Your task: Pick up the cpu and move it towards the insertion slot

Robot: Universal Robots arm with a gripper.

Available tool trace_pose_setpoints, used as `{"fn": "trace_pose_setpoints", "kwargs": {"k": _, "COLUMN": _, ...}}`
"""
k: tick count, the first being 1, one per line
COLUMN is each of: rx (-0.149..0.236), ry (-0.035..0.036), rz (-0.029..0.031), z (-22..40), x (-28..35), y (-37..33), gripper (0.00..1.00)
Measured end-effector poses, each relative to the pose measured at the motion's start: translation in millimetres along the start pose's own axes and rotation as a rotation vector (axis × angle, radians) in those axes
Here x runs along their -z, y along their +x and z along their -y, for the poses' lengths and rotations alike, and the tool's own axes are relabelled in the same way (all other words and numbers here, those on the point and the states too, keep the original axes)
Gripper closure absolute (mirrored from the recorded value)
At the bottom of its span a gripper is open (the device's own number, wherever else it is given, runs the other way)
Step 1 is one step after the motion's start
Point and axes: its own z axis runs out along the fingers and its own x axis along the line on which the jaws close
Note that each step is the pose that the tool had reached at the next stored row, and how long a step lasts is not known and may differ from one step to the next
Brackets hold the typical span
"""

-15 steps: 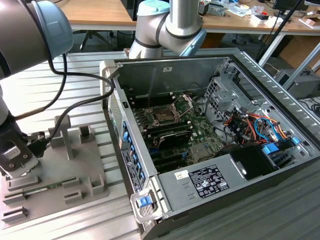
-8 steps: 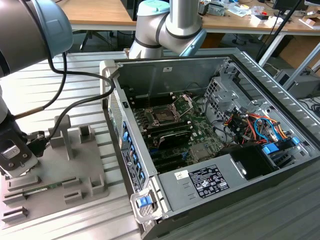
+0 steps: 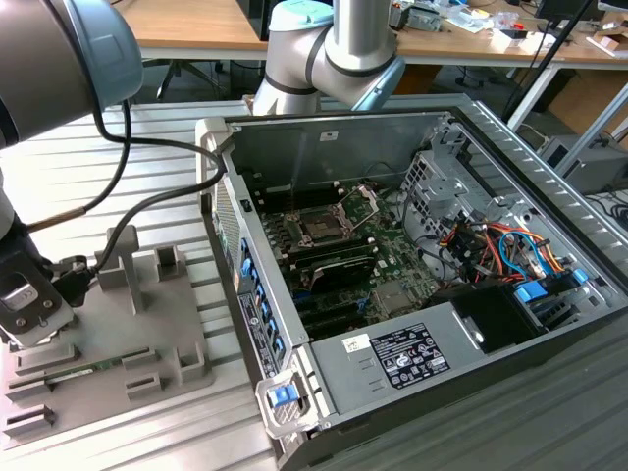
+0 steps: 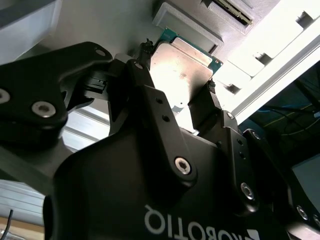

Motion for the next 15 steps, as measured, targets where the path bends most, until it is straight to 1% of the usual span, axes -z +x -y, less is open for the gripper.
{"fn": "trace_pose_setpoints", "kwargs": {"k": 15, "rx": 0.0, "ry": 0.0, "rz": 0.0, "z": -0.3, "x": 5.7, "y": 0.0, "gripper": 0.45}}
